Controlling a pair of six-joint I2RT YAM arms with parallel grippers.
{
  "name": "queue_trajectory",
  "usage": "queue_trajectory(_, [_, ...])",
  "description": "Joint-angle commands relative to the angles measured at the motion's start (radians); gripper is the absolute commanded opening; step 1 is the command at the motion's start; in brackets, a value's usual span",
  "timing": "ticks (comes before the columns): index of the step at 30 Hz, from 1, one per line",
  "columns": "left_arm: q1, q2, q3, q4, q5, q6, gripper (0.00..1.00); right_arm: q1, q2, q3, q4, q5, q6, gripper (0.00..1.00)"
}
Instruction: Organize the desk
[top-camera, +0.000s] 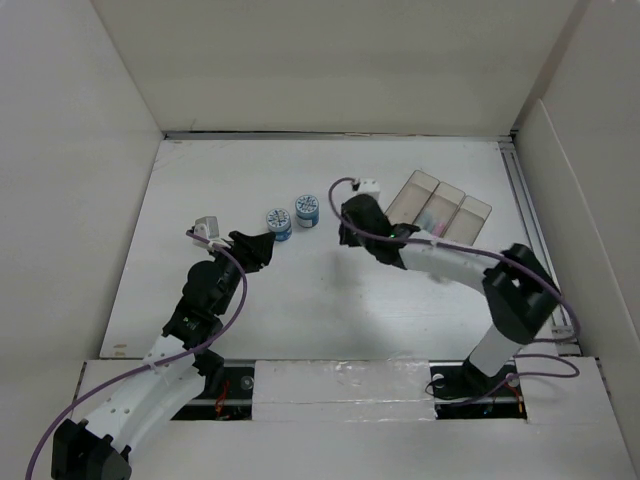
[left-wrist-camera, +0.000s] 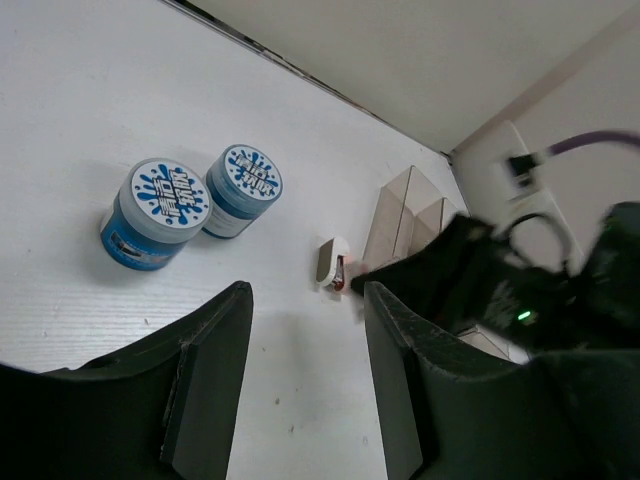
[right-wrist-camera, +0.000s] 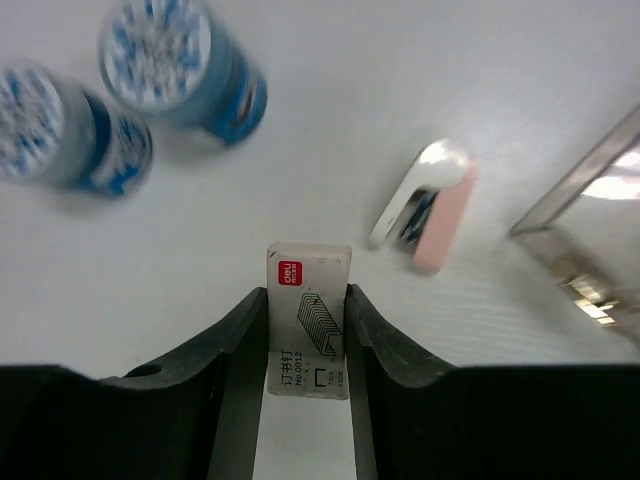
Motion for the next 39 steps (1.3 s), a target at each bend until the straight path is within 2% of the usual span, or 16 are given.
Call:
queue_trajectory(1, [-0.004,-0.002,0.044,0.042,0.016,0.010,0.44,-0.124,-0.204,-0.037,0.138,0.001,0.033,0.19])
queue_trajectory(5, [-0.004,-0.002,0.039,0.049,0.021,0.010,0.44,-0.328,-0.262,-0.102,0.161,-0.059,0.091,0.19])
queue_trajectory(9, [-0.004,-0.005,0.042,0.046,0.028,0.010,0.44,-0.422,-0.235,-0.112,0.175,-0.117,0.119,0.19])
queue_trajectory(20, [-0.004,-0.004,0.044,0.040,0.024,0.011,0.44,-0.468,-0.215,-0.143,0.174,-0.057,0.149,0.30])
queue_trajectory(21, [-0.004,-0.005,0.042,0.045,0.028,0.010,0.44,-0.468,-0.221,-0.145,0.168,-0.050,0.154,0.33])
queue_trajectory(23, [-0.004,-0.007,0.038,0.051,0.028,0.010,0.44,-0.468,-0.241,-0.158,0.165,-0.040,0.158,0.47])
queue_trajectory(25, [-0.004,-0.001,0.039,0.048,0.027,0.010,0.44,-0.468,-0.253,-0.165,0.166,-0.039,0.152,0.69])
queue_trajectory(27, [-0.004,-0.002,0.045,0.043,0.033,0.008,0.44,-0.440,-0.265,-0.161,0.155,-0.031,0.134,0.72])
queue_trajectory(30, [-0.004,-0.007,0.036,0.051,0.027,0.010,0.44,-0.353,-0.304,-0.175,0.168,0.027,0.100,0.70])
queue_trajectory(31, [-0.004,-0.005,0.042,0.046,0.025,0.008,0.44,-0.301,-0.319,-0.183,0.181,0.059,0.080,0.52])
queue_trajectory(32, [-0.004,-0.005,0.042,0.046,0.025,0.008,0.44,-0.301,-0.319,-0.183,0.181,0.059,0.080,0.52])
queue_trajectory(33, [-0.004,-0.007,0.042,0.046,0.031,0.010,0.44,-0.251,-0.324,-0.184,0.192,0.064,0.062,0.45])
queue_trajectory(34, [-0.004,-0.005,0.041,0.052,0.034,0.010,0.44,-0.226,-0.318,-0.181,0.192,0.064,0.060,0.30])
queue_trajectory(36, [-0.004,-0.004,0.034,0.059,0.030,0.010,0.44,-0.183,-0.295,-0.166,0.177,0.065,0.060,0.18])
queue_trajectory(38, [-0.004,0.004,0.042,0.048,0.028,0.011,0.44,-0.140,-0.241,-0.154,0.162,0.070,0.069,0.17])
queue_trajectory(39, [-0.004,0.004,0.045,0.045,0.034,0.011,0.44,-0.131,-0.221,-0.146,0.158,0.072,0.073,0.24])
